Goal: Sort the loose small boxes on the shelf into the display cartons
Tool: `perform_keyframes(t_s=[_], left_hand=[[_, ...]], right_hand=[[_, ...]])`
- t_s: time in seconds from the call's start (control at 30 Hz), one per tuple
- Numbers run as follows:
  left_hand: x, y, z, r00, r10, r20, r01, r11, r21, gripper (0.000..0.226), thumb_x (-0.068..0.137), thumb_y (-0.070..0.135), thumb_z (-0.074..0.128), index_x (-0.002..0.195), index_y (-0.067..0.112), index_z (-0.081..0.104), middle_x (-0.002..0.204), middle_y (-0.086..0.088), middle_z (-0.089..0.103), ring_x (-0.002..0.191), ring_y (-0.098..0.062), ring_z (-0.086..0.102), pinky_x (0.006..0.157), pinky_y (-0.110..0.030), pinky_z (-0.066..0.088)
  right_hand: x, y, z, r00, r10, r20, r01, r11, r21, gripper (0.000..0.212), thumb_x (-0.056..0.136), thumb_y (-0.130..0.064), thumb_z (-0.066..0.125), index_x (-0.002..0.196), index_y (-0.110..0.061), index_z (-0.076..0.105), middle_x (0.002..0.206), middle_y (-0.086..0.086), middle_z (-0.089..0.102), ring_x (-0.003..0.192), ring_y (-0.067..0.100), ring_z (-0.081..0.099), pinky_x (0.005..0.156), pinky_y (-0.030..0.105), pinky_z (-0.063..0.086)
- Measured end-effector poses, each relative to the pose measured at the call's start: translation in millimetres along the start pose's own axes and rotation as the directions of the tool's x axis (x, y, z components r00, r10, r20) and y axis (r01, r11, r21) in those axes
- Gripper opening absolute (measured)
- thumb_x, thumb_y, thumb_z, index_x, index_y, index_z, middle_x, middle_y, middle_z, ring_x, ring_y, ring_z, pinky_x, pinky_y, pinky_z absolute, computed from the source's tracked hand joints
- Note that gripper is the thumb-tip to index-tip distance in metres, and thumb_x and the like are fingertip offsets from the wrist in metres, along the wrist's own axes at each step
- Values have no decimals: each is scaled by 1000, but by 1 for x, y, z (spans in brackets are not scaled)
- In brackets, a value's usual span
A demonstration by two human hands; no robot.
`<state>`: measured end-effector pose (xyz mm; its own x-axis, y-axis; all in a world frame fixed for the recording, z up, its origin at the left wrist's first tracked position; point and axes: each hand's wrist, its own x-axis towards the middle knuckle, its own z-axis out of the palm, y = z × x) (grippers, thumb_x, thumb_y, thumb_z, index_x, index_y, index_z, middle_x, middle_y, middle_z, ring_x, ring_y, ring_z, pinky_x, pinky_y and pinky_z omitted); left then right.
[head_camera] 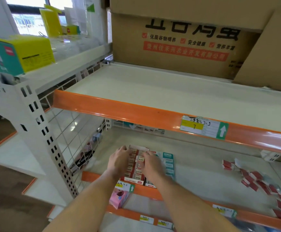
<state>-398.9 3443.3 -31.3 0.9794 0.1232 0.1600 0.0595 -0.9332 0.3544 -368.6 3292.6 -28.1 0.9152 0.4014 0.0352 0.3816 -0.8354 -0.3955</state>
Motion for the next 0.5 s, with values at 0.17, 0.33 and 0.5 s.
perform_keyframes(t_s=[0.17,0.33,0.5], left_hand=[[6,-11,-9,999,9,39,-9,1000,19,19,94,24,52,109,24,64,103,3,56,95,-16,58,78,-29,48],[6,-20,-12,998,3,55,-5,999,47,23,94,17,50,114,24,61,109,0,57,103,-19,58,81,-30,48],[5,-31,-11,995,-33,95,27,997,67,26,93,12,51,113,22,63,112,0,58,106,-19,58,85,-31,50]], right_hand=[[12,-17,10,998,-22,63,21,1000,17,31,96,-16,59,126,-17,59,129,0,55,113,19,56,98,31,46],[19,-27,22,995,-5,98,5,1000,2,23,92,-16,60,114,-18,64,117,0,59,105,22,61,93,37,51],[22,-31,27,994,-2,112,5,1000,-31,22,92,-21,62,113,-21,63,114,-1,58,104,23,60,89,40,52]])
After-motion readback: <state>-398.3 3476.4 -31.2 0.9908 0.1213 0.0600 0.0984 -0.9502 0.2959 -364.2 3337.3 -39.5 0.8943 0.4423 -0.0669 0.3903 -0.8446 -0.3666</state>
